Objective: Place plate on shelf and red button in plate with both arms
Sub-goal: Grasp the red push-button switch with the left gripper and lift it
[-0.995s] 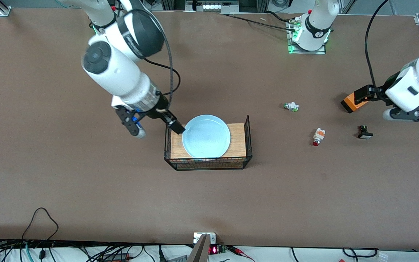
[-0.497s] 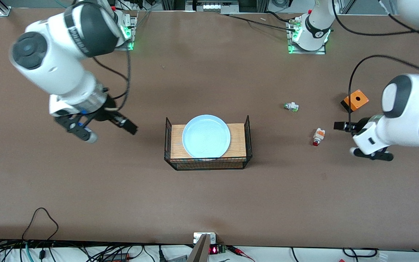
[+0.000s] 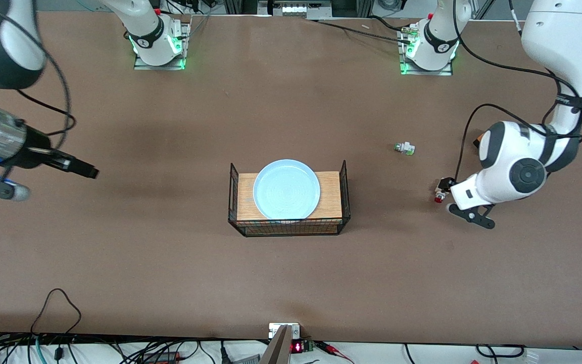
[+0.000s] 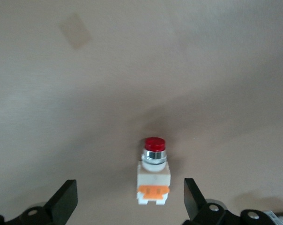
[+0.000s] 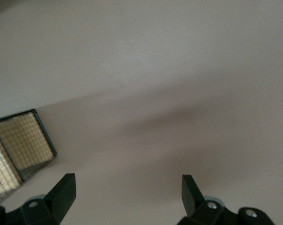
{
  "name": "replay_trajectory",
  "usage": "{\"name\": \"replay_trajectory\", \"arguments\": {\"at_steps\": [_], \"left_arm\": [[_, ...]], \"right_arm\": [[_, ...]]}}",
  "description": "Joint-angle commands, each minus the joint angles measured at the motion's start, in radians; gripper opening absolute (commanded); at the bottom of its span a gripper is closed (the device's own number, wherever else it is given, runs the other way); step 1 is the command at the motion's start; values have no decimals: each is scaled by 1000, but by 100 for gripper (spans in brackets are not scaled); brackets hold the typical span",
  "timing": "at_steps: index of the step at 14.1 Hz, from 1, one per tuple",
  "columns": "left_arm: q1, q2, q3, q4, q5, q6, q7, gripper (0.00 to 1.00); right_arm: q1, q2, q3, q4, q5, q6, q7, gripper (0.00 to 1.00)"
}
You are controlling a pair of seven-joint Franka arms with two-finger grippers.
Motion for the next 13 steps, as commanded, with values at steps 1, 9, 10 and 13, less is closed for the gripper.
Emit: {"name": "replay_trajectory", "arguments": {"at_steps": [1,9,10,13], "left_arm": [[5,-23,-2,-123,22,150,23,100],[8,-1,2,-155,22,180,32,28],[8,-7,0,-146,23,146,30,17],[-1,-38,-12,-15,23,-49,32,12]], "right_arm": [[-98,-53,25,-10,-15,-72,-178,100],[-83,-148,34,-69,-137,-78,-271,100],[-83,-159,34,-79,-137,-77,-271,100],[-77,-184,36,-109,-136,-68,-275,100]]}}
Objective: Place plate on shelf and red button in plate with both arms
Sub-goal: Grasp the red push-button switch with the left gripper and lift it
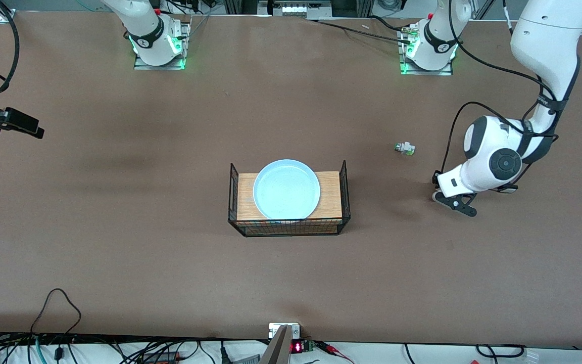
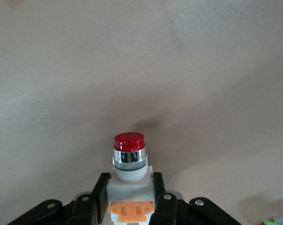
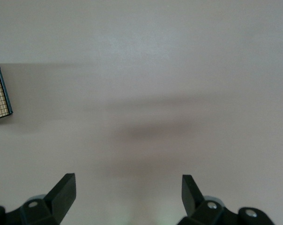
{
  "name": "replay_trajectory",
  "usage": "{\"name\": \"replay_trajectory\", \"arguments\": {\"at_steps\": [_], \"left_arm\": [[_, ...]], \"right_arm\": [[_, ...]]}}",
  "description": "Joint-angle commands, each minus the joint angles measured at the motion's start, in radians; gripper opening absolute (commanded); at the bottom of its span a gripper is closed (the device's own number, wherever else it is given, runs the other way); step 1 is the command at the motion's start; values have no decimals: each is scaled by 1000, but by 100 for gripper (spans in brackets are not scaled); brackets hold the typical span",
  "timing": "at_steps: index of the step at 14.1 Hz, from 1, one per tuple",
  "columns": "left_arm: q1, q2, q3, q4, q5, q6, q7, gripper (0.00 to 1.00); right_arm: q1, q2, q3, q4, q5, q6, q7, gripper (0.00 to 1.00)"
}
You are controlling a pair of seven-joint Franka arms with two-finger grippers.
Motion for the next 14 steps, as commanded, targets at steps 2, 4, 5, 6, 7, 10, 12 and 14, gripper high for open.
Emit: {"name": "replay_trajectory", "arguments": {"at_steps": [2,4,5,6,7,10,12,14], "left_arm": [[-11,-26,-124,300,7,-395,-5,12],[-17,-20,-187,433,-6,-512,-44,12],[-22,-20,-211,466,-60,-533,-77,12],[-25,-20,-228,494,-129,-549,-131,12],[-37,-20,-230,515,-164,-563,-168,12],[-146,-16,-230,573,-232,-567,-365,12],[-225,7,-230,636,-234,-564,-523,12],[-301,53,-230,727,-234,-563,-666,12]], "right_arm": [[1,-56,4,-60,-16,23,-58,100],[-4,-56,1,-55,-16,25,-70,100],[-4,-56,1,-55,-21,25,-69,100],[-4,-56,1,-55,-21,25,-70,100],[-4,-56,1,-55,-21,25,-69,100],[-2,-56,1,-55,-21,22,-69,100],[-2,-58,1,-55,-21,19,-69,100],[-1,-58,1,-55,-21,19,-69,100]]}}
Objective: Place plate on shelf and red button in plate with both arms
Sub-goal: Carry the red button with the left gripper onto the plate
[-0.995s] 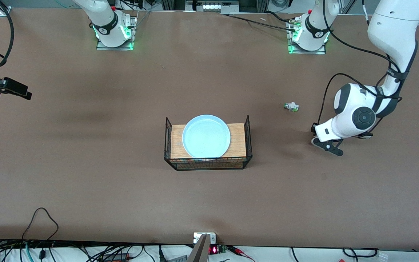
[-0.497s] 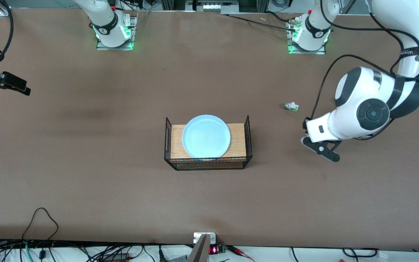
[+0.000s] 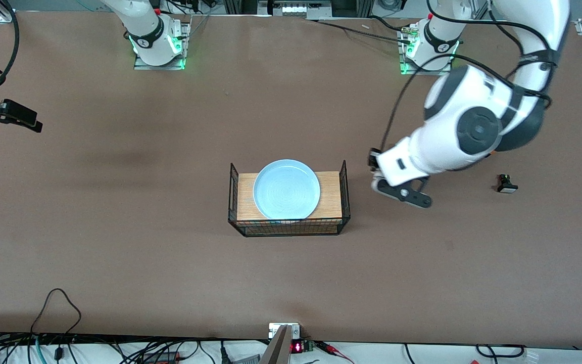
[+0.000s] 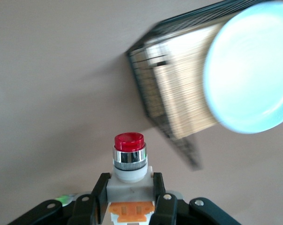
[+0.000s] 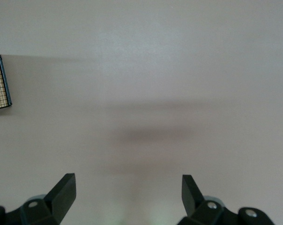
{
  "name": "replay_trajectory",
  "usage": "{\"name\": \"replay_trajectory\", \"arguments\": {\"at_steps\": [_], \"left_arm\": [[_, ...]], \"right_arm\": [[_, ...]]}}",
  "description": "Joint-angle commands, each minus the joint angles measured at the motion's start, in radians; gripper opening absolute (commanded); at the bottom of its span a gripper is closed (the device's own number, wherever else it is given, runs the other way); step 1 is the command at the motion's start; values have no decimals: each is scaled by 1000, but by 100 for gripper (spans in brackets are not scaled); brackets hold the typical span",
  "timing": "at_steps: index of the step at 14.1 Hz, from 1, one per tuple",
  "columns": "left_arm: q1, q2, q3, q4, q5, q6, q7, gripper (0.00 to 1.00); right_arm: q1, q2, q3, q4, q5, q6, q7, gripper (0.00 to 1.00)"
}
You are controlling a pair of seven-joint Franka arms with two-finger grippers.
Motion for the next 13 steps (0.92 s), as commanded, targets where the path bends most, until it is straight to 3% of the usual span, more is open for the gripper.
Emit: {"name": "replay_trajectory", "arguments": {"at_steps": [1,4,9,11,13], "left_arm": [[-101,100,8,178,-11,-24,-174,12],[-196,182,11,278,-8,19,-292,12],[-275,277,62,272,6,210,-343,13],[-301,303,65,272,52,220,-346,13],[-321,317,66,270,95,221,-352,22]], "right_arm": [[0,-27,3,-26,-14,9,-14,100],[0,-27,3,-26,-14,6,-14,100],[2,-26,4,-25,-17,7,-14,100],[2,-26,6,-25,-19,10,-14,100],[2,-27,7,-22,-19,11,-15,100]]}}
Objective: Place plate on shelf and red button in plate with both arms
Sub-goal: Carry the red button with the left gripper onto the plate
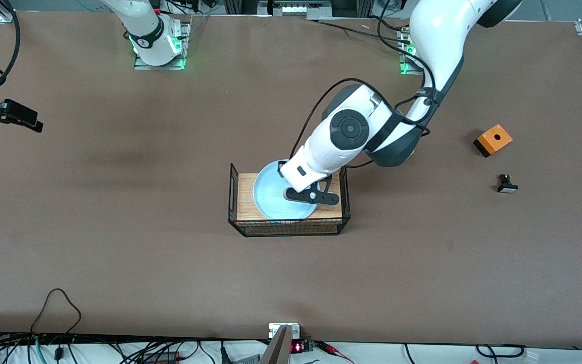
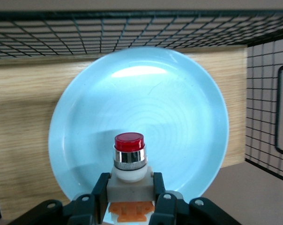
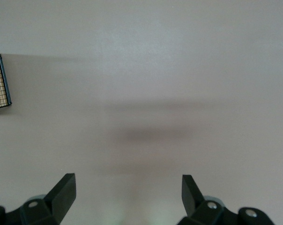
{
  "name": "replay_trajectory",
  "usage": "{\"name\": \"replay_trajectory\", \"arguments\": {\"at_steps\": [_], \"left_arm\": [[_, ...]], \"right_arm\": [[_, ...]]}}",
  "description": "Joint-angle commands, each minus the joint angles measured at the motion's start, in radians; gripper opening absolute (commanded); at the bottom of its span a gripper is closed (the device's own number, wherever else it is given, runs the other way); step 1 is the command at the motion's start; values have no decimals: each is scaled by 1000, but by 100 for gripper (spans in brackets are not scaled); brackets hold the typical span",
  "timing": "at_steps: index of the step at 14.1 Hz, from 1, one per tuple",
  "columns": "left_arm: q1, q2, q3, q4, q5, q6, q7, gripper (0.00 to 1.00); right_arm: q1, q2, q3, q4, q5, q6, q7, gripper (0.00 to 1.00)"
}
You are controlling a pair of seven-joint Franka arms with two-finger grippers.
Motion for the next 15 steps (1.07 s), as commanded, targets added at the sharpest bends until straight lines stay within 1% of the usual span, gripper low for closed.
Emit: {"name": "replay_trajectory", "arguments": {"at_steps": [1,2,3,4,6,8,10,12,13,14,15], "left_arm": [[-41,31,17,47,59,-9,-20,25],[-43,34,17,47,82,-11,-17,37],[-38,33,15,47,100,-9,-8,73],[-38,25,15,49,107,-15,-11,100],[-14,-24,15,47,107,-43,-12,100],[9,-99,15,55,108,-216,-11,100],[87,-194,9,62,102,-372,-5,100],[160,-278,9,62,98,-495,12,100],[175,-311,15,62,107,-553,52,100],[210,-338,26,50,99,-587,136,100],[229,-378,56,29,107,-591,223,100]], "right_arm": [[0,-27,6,-17,-17,8,-12,100],[0,-27,7,-11,-17,7,-12,100],[2,-27,8,-5,-17,8,-12,100],[4,-27,9,3,-14,16,-5,100],[31,-25,9,7,-17,21,3,100],[34,-25,6,6,-16,17,3,100],[31,-22,4,6,-22,11,3,100],[31,-15,4,9,-20,10,3,100],[30,-13,4,10,-16,11,4,100],[25,-13,3,10,-10,11,4,100],[23,-13,1,10,-8,8,4,100]]}}
